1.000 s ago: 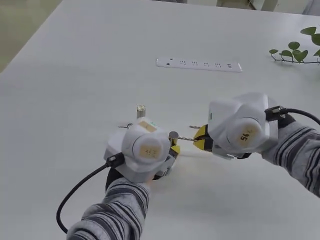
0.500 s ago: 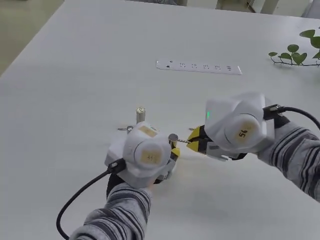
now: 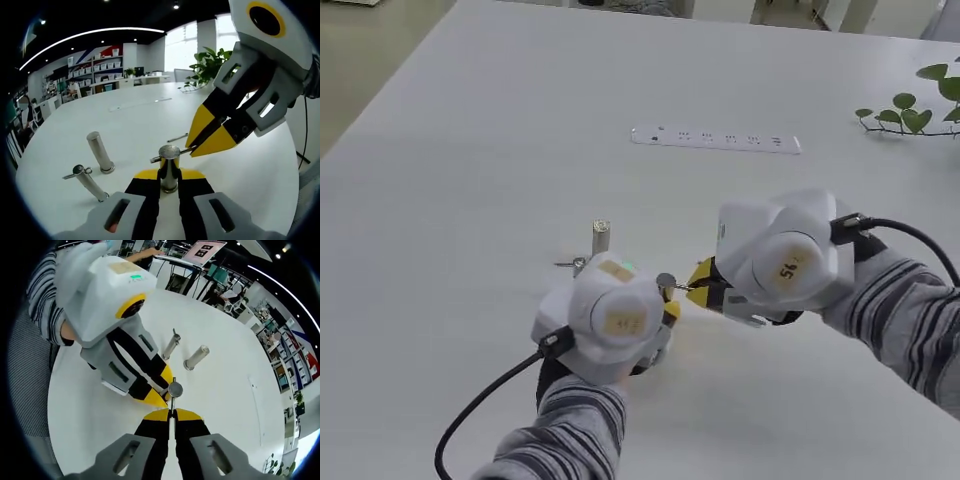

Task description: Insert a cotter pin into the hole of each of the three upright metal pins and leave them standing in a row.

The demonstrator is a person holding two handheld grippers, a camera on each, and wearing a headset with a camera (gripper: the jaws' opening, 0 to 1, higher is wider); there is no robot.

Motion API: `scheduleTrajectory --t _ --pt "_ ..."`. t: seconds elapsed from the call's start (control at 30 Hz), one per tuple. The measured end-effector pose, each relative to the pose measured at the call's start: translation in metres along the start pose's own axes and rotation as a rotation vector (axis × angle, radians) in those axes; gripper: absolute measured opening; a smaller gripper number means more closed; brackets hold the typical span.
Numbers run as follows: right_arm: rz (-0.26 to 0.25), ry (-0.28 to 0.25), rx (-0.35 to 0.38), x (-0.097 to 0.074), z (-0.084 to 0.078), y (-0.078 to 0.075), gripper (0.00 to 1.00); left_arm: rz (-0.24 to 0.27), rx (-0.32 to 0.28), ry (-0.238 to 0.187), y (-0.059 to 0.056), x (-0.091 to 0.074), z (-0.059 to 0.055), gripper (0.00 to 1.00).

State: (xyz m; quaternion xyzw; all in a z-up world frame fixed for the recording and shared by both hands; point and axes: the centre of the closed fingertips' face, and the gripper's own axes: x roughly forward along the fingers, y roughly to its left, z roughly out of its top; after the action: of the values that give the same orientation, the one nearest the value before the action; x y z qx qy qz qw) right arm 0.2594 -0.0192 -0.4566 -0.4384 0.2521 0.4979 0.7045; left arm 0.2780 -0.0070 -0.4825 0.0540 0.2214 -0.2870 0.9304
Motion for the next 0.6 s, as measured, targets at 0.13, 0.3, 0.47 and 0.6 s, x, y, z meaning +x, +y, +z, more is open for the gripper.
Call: scheduleTrajectory --t 0.13,0.3,0.47,0.6 --pt "0.002 -0.003 0.009 0.001 0.002 0.0 0.0 0.002 0.007 -0.002 0.0 0.0 0.0 0.09" --pt "0.002 -0.012 0.025 0.002 0.006 0.0 0.0 0.003 0.009 -0.003 0.0 0.0 -0.001 0.09" --pt "0.0 -0.022 0.05 0.003 0.008 -0.001 0.0 0.003 0.009 -0.002 0.0 0.001 -0.001 0.09" --pt "0.0 -0.035 0.063 0.005 0.012 -0.002 0.0 0.002 0.009 -0.001 -0.001 0.001 -0.001 0.09"
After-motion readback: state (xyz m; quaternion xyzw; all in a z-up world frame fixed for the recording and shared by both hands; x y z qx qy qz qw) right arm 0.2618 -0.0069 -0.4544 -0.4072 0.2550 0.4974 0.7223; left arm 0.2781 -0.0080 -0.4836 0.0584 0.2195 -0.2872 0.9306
